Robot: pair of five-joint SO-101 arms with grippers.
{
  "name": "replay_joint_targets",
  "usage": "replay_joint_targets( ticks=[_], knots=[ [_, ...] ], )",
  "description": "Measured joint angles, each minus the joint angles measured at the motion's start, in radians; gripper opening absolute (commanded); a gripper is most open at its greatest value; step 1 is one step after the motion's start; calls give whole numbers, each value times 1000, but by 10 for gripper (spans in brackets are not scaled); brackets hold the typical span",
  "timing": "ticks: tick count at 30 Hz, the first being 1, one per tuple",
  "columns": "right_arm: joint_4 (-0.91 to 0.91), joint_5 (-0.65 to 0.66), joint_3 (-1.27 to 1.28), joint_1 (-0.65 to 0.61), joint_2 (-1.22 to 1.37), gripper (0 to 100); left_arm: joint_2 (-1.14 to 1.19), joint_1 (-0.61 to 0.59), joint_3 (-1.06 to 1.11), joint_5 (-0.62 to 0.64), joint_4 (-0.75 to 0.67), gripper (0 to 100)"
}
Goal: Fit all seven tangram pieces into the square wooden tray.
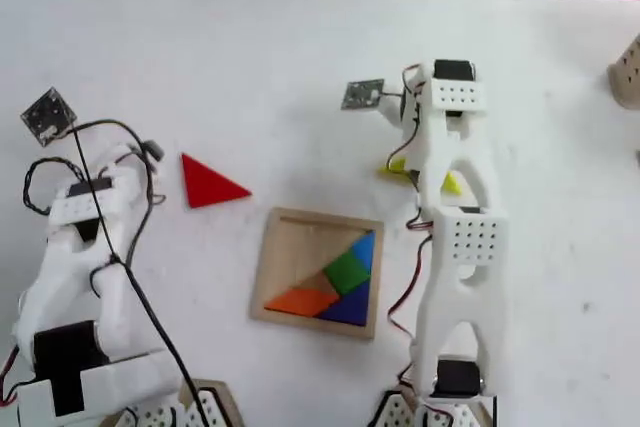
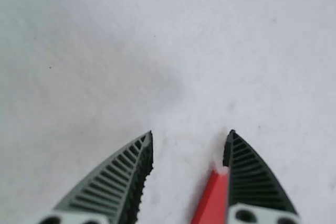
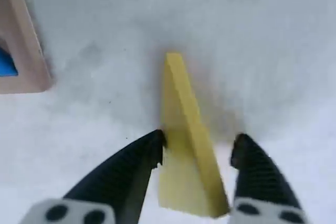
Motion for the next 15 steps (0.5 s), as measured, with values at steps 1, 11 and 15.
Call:
replay_joint_targets(
  ticks=[1, 11, 15],
  knots=[
    [0, 0, 0, 0, 0, 40, 0, 0, 0, 0, 0, 229],
    [2, -255, -6, -2, -29, 17, 0, 0, 0, 0, 0, 229],
    [2, -488, -5, -5, -94, 17, 0, 0, 0, 0, 0, 229]
  ],
)
